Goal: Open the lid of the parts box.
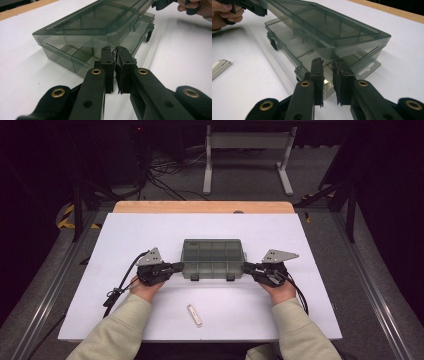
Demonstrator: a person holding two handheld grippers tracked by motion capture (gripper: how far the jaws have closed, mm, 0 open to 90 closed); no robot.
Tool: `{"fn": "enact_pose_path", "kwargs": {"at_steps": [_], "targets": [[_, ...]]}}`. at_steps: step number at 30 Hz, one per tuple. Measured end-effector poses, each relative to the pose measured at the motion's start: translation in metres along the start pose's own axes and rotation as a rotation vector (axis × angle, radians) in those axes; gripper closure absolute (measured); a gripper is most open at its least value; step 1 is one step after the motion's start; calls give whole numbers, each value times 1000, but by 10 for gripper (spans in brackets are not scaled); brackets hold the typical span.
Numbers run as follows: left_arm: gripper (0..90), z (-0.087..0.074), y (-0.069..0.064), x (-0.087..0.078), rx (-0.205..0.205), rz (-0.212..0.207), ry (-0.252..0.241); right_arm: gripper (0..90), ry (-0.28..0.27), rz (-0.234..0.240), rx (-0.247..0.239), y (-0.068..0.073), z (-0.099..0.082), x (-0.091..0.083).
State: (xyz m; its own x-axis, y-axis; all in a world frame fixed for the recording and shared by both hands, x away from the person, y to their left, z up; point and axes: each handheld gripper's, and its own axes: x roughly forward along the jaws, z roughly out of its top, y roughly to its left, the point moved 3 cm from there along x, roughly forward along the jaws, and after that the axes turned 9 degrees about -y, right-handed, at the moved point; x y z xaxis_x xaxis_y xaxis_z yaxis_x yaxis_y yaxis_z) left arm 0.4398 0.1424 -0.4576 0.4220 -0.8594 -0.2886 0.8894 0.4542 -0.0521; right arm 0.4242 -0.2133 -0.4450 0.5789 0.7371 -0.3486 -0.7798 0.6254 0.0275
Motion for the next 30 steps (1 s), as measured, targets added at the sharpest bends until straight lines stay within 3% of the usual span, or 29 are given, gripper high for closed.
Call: {"fn": "enact_pose_path", "kwargs": {"at_steps": [2,4,6,10,16,30], "targets": [[847,1,1,-1,6,4,-5,733,12,-7,-10,0,0,-1],[846,1,0,-1,3,3,-11,558,36,-13,-10,1,-1,0],[846,1,0,-1,-3,1,-11,402,53,-57,-20,0,-1,2],[845,1,-1,-1,-11,0,-14,295,48,-92,-50,-1,6,4],[842,1,-1,-1,-10,0,-15,293,74,-144,-92,-2,13,11],[822,3,-2,-3,-4,-9,-17,361,37,-132,-121,1,25,16]]}}
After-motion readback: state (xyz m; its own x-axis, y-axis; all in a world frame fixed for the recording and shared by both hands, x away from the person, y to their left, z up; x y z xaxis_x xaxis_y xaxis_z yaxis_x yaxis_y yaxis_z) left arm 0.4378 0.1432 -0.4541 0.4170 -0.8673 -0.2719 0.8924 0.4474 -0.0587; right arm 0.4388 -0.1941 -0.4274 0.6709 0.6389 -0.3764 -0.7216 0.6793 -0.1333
